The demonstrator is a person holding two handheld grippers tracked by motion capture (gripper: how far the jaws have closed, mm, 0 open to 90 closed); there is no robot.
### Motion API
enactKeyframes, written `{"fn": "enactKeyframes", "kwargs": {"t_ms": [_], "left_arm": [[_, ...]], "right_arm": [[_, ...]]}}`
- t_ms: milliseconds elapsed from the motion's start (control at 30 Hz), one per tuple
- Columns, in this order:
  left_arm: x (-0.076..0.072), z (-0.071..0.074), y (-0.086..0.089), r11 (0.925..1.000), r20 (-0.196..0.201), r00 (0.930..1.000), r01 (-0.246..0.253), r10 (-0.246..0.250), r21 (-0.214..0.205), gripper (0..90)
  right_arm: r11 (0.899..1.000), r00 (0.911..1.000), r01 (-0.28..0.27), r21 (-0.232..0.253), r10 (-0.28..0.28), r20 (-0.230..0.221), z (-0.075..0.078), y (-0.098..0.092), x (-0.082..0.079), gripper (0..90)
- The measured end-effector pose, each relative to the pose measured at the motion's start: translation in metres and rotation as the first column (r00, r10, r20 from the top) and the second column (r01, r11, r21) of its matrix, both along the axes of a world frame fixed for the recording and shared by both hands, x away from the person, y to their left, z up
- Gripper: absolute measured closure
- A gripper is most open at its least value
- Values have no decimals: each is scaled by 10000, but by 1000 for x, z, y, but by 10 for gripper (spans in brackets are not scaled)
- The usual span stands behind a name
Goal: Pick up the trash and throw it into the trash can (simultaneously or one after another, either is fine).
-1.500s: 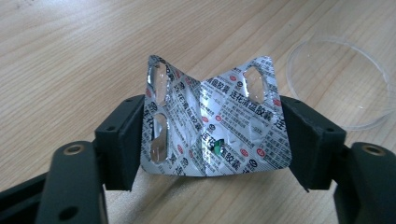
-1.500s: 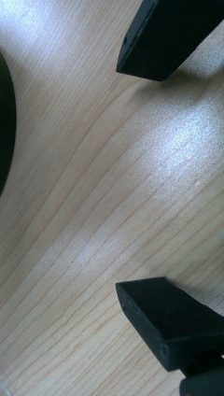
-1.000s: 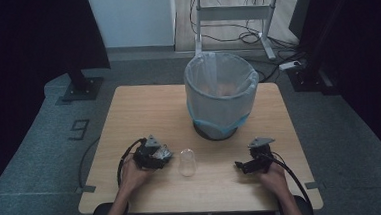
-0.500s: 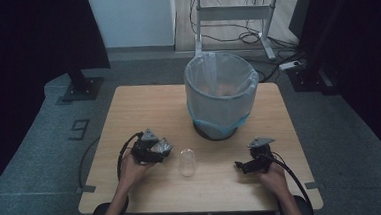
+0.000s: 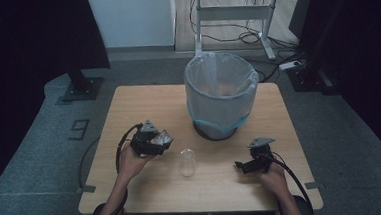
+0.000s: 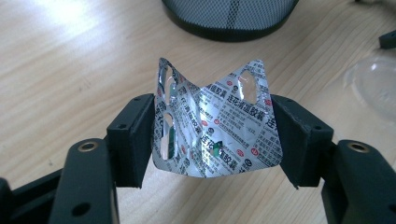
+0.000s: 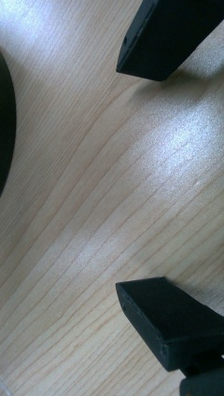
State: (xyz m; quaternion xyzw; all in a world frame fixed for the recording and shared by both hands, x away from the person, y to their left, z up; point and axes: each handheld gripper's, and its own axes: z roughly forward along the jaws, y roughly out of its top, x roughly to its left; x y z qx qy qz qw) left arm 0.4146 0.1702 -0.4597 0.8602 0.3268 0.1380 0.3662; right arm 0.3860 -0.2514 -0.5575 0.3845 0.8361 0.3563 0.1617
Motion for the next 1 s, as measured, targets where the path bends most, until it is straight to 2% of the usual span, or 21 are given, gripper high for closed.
{"fn": "enactKeyframes", "kwargs": {"t_ms": [333, 467, 633, 1000], "left_arm": [[8, 25, -8, 9995, 54, 9995, 307, -307, 45, 354], [13, 33, -9, 9988, -36, 9990, 450, -450, -191, 356], [18, 44, -12, 9982, -39, 9983, 583, -583, -165, 360], [27, 73, -17, 9952, -84, 9960, 887, -891, -412, 363]], "right_arm": [[10000, 10000, 6, -3, -6, 15, 0, 0, 0, 0], [10000, 10000, -1, -8, 1, 25, 0, 0, 0, 0], [10000, 10000, -2, -7, 2, 26, 0, 0, 0, 0], [10000, 10000, -6, -11, 6, 8, 0, 0, 0, 0]]}}
